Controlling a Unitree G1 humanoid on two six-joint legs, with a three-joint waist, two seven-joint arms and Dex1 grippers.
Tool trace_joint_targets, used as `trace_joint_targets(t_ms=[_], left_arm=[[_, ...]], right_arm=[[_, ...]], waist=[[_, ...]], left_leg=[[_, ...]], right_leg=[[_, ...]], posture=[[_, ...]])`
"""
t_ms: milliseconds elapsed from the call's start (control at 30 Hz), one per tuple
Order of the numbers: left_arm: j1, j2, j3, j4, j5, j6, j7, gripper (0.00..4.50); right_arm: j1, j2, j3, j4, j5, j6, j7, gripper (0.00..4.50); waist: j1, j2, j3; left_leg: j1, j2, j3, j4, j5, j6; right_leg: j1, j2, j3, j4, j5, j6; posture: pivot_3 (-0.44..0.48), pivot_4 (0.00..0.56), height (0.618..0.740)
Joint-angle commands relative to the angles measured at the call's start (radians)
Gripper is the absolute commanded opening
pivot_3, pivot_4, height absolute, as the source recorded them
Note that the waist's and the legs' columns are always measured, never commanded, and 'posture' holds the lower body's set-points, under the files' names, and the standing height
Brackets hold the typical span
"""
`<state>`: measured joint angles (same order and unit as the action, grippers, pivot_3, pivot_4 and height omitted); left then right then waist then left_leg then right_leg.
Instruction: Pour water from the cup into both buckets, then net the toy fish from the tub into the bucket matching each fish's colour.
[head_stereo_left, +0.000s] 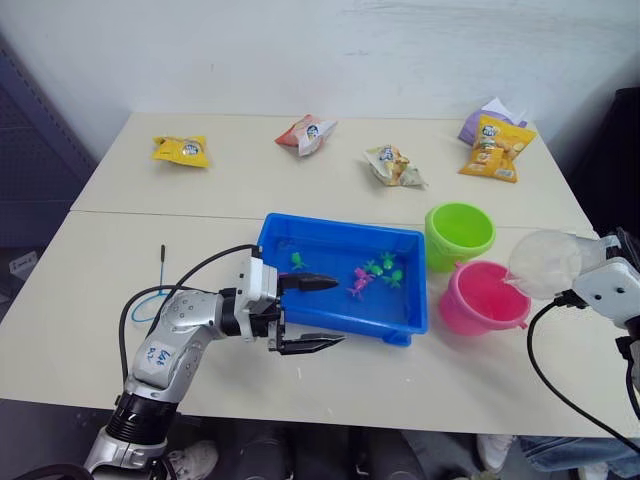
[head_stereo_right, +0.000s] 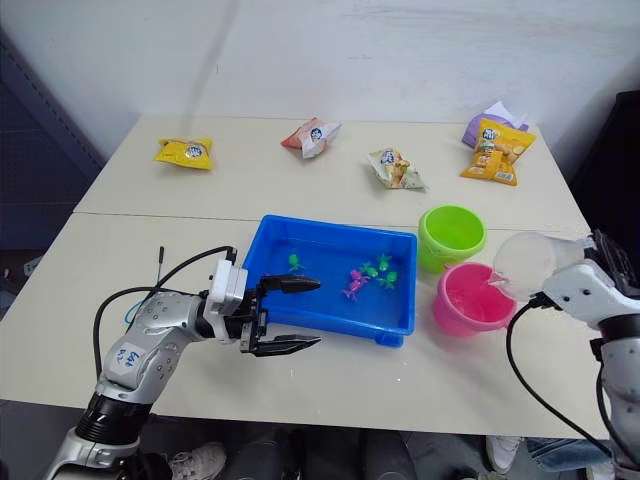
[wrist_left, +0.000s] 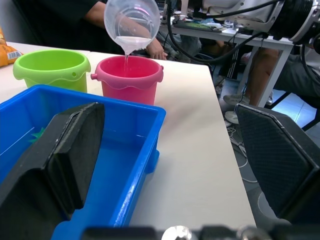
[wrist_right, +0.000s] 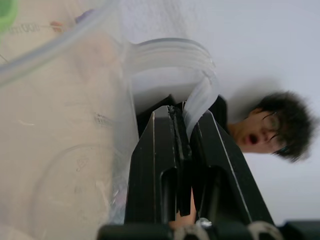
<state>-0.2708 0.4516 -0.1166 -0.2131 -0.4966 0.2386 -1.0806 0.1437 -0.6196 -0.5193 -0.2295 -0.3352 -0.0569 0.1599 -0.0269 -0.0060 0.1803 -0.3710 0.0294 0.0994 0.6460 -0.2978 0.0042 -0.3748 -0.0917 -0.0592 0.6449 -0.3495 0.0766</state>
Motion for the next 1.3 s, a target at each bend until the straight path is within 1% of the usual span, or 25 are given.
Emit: trace_joint_targets(t_ms=[33, 167, 267, 367, 467, 533, 633, 733, 867, 1100, 1300], left_arm=[[-0.019, 0.009, 0.020, -0.002, 0.000, -0.017, 0.000, 4.50], [-0.019, 0.012, 0.023, 0.002, 0.000, -0.020, 0.001, 4.50], [-0.030, 0.007, 0.038, 0.012, -0.010, -0.013, 0.016, 4.50], [-0.053, 0.005, 0.059, 0.040, 0.004, -0.019, 0.045, 4.50], [-0.076, -0.023, 0.094, 0.060, -0.002, -0.005, 0.113, 4.50], [-0.093, -0.034, 0.107, 0.073, -0.007, -0.005, 0.133, 4.50], [-0.104, -0.040, 0.113, 0.077, -0.008, 0.004, 0.150, 4.50], [-0.101, -0.044, 0.107, 0.074, 0.000, 0.003, 0.157, 4.50], [-0.093, -0.047, 0.099, 0.064, 0.008, 0.001, 0.168, 4.50], [-0.083, -0.050, 0.085, 0.054, 0.024, -0.007, 0.171, 4.50], [-0.092, -0.060, 0.083, 0.058, 0.024, 0.003, 0.178, 4.50]], right_arm=[[-0.029, 0.027, -0.074, -0.055, 0.120, 0.061, 0.007, 0.06], [-0.055, 0.058, -0.097, -0.093, 0.273, 0.159, 0.065, 0.06], [-0.110, 0.063, -0.111, -0.106, 0.377, 0.275, 0.086, 0.06], [-0.221, 0.012, -0.101, -0.063, 0.422, 0.402, 0.092, 0.06], [-0.277, -0.076, -0.036, 0.006, 0.357, 0.430, 0.107, 0.06], [-0.332, -0.129, 0.034, 0.080, 0.316, 0.407, 0.113, 0.06], [-0.423, -0.175, 0.124, 0.192, 0.274, 0.349, 0.118, 0.06], [-0.482, -0.210, 0.199, 0.296, 0.228, 0.274, 0.120, 0.06], [-0.553, -0.239, 0.276, 0.414, 0.155, 0.181, 0.080, 0.06], [-0.600, -0.270, 0.376, 0.492, 0.031, 0.036, 0.018, 0.06], [-0.629, -0.328, 0.453, 0.526, -0.115, -0.055, -0.053, 0.06]], waist=[[0.000, 0.000, 0.000], [0.000, 0.000, 0.000], [-0.001, 0.000, 0.000], [-0.003, 0.000, 0.000], [0.001, 0.000, 0.000], [0.001, 0.000, 0.000], [-0.001, -0.001, 0.000], [0.000, -0.001, 0.000], [0.000, -0.001, 0.001], [0.000, -0.001, 0.001], [-0.001, -0.001, 0.001]], left_leg=[[0.000, 0.000, 0.000, 0.000, 0.000, 0.000], [0.000, 0.000, 0.000, 0.000, 0.000, 0.000], [0.000, 0.000, 0.000, 0.000, 0.000, 0.001], [0.000, 0.000, 0.000, 0.001, 0.000, 0.001], [0.000, 0.000, 0.000, 0.000, 0.000, 0.002], [-0.001, 0.000, -0.001, 0.000, 0.000, 0.002], [-0.001, -0.001, 0.001, 0.001, 0.001, 0.004], [-0.001, -0.001, 0.001, 0.001, 0.001, 0.004], [-0.002, -0.001, 0.001, 0.001, 0.001, 0.003], [-0.002, -0.001, 0.001, 0.001, 0.002, 0.003], [-0.002, 0.000, 0.001, 0.002, 0.002, 0.002]], right_leg=[[0.000, 0.000, 0.000, 0.000, 0.000, 0.000], [0.000, 0.000, 0.000, 0.000, 0.000, 0.000], [0.000, 0.000, 0.000, 0.000, 0.000, 0.000], [0.000, 0.000, 0.000, 0.001, 0.000, 0.000], [0.000, -0.001, 0.000, 0.001, 0.000, 0.000], [0.000, -0.001, -0.001, 0.000, 0.000, 0.000], [0.000, -0.001, 0.000, -0.001, 0.001, 0.001], [-0.001, -0.001, 0.000, -0.001, 0.001, 0.001], [-0.001, -0.001, -0.001, -0.001, 0.001, 0.001], [-0.001, -0.001, -0.001, -0.001, 0.001, 0.001], [-0.001, -0.001, -0.001, -0.001, 0.001, 0.001]], posture=[[0.000, 0.150, 0.738], [0.000, 0.150, 0.738], [0.000, 0.150, 0.738], [0.000, 0.150, 0.738], [0.000, 0.150, 0.738], [0.000, 0.150, 0.738], [0.000, 0.150, 0.738], [0.000, 0.150, 0.738], [0.000, 0.150, 0.738], [0.000, 0.150, 0.738], [0.000, 0.150, 0.738]])
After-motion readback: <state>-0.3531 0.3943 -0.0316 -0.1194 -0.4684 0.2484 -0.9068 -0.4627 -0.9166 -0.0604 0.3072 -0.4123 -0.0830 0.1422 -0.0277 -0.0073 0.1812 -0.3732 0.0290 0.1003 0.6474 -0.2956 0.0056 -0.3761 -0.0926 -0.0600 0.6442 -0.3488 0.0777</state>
